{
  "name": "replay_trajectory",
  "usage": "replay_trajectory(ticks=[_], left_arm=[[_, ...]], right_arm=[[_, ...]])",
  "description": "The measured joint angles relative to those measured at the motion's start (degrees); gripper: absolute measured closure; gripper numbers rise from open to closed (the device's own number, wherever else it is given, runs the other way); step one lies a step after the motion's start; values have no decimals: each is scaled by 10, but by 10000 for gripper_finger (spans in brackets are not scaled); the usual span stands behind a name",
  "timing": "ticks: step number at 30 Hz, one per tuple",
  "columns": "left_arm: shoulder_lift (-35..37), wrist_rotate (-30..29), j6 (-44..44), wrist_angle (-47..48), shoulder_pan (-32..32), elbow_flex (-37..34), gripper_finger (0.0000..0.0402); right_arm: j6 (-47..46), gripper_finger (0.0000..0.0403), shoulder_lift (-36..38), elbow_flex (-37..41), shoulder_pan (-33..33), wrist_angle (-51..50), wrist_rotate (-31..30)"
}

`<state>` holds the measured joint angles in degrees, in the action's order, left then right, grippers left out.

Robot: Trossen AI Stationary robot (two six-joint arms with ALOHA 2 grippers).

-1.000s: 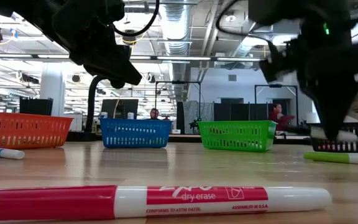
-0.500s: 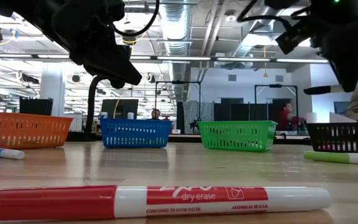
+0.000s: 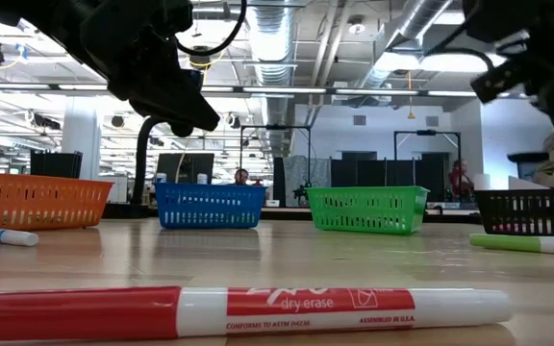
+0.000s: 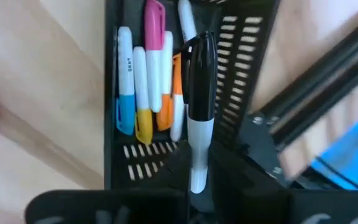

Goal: Pick & Place Markers
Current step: Put the small black highlighter pen into the black basket, then put the large light blue marker pen into the green basket

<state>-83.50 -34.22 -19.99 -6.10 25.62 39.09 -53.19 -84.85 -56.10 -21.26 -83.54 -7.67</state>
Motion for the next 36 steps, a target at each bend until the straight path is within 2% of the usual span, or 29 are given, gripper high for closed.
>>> replay_trajectory(ticks=[8, 15, 19, 22, 28, 33, 36], left_arm=[[0, 0, 0, 0, 0, 0, 286], [0, 8, 2, 0, 0, 0, 286], [0, 79, 0, 3, -3, 0, 286], [0, 108, 8, 14, 0, 0, 286], [6, 147, 86, 91, 1, 0, 286], [41, 171, 68, 223, 3, 0, 286], [71, 207, 41, 280, 4, 0, 286]], right_arm=[[7, 356, 68, 127, -1, 199, 2], [-28, 344, 69, 133, 0, 191, 1], [-28, 317, 69, 133, 0, 193, 1], [-24, 288, 69, 133, 0, 192, 2], [-21, 231, 69, 103, 0, 177, 2], [15, 213, 69, 35, 0, 164, -7], [23, 215, 69, -9, -2, 171, -58]])
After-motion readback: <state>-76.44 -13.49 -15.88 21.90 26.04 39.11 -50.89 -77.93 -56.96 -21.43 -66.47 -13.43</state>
